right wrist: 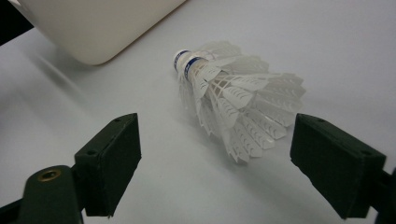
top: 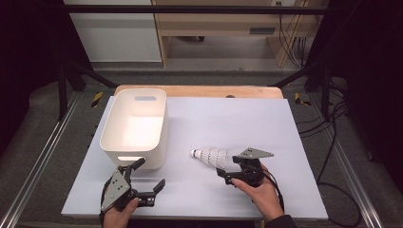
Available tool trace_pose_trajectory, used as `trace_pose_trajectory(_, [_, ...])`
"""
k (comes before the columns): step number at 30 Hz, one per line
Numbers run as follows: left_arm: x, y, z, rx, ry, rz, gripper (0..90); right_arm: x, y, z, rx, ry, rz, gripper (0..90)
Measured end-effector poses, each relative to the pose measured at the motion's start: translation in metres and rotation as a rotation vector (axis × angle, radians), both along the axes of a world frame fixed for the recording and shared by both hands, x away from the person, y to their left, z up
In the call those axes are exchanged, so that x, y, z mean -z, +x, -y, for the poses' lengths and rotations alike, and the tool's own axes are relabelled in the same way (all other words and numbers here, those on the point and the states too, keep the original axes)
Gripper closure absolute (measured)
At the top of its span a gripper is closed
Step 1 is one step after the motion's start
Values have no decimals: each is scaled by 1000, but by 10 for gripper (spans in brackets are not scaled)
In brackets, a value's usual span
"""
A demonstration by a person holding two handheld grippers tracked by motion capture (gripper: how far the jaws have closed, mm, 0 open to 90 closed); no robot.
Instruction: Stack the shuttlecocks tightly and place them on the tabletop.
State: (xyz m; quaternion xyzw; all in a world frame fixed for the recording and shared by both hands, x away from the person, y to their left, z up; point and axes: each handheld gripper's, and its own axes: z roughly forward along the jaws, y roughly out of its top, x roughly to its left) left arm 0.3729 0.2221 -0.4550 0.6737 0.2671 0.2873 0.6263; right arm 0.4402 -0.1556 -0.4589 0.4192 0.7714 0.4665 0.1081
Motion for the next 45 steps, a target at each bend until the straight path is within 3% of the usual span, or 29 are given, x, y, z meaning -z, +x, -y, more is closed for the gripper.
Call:
trace_pose_trajectory(6, [0, 0, 0, 0, -1, 0, 36, 6, -3, -9, -7, -48, -5, 87])
trace_pose_trajectory(15, [0, 0, -1, -1, -8, 0, 36, 15, -2, -20, -13, -66, -34, 80])
trace_pose_trajectory(45, [-1, 0, -2, -2, -8, 4, 36, 17, 15, -52, -6, -95, -27, 180])
